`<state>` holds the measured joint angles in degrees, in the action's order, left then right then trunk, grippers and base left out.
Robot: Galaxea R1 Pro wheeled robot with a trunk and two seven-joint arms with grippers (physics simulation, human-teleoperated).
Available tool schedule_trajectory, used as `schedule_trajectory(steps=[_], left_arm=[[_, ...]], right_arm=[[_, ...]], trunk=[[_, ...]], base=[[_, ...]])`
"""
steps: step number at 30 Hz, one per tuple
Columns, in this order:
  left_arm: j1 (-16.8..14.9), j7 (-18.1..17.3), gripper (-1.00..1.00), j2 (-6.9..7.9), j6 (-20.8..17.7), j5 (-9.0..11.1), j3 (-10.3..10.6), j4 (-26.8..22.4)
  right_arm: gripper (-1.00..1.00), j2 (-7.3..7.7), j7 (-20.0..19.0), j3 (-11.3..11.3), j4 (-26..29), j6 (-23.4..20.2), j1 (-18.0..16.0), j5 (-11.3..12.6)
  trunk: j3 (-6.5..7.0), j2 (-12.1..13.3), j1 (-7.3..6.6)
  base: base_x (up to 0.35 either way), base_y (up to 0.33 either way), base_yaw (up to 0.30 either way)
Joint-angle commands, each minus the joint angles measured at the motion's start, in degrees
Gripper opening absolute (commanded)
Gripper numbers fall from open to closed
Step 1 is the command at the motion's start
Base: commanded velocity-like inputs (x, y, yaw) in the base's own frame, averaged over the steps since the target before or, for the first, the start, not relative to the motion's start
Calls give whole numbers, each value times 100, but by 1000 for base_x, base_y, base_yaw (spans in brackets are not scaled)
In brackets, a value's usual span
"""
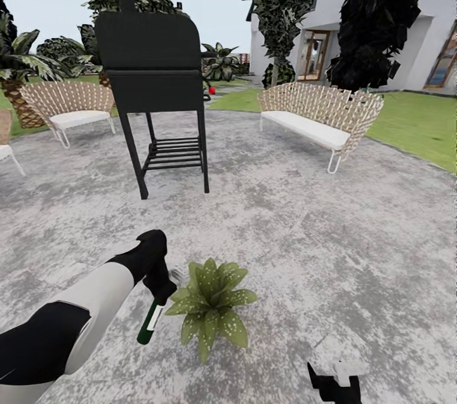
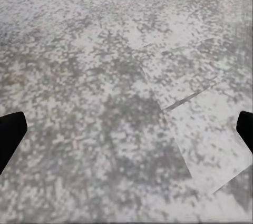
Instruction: Pick up the pesticide atomizer in the garden and spray insectifuge to fully cover both potted plants in the garden.
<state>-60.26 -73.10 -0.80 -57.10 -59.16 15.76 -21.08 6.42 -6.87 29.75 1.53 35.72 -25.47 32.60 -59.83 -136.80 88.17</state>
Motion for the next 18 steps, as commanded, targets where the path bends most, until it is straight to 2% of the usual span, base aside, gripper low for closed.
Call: schedule_trajectory(steps=[1,6,8,14,18], left_arm=[[-2,-68,-100,5,-50,-56,6,-10],[-41,-81,-100,38,-55,-66,8,-11],[-195,-81,-100,36,-55,-57,11,-5],[-363,-81,-100,-3,-59,-44,20,43],[-346,-81,-100,-8,-56,-43,24,67]], right_arm=[[100,1,-51,14,-4,14,-2,62],[100,1,-51,14,-6,14,-4,62],[100,2,-51,14,-7,14,-2,62],[100,2,-51,14,-7,14,-2,62],[100,0,-51,14,-8,14,-3,62]], trunk=[[-5,-2,-1],[-5,-2,-1],[-5,-2,-1],[-5,-2,-1],[-5,-2,-1]], base=[[0,0,-53],[0,0,-11],[0,74,-1],[0,241,0],[0,63,-55]])
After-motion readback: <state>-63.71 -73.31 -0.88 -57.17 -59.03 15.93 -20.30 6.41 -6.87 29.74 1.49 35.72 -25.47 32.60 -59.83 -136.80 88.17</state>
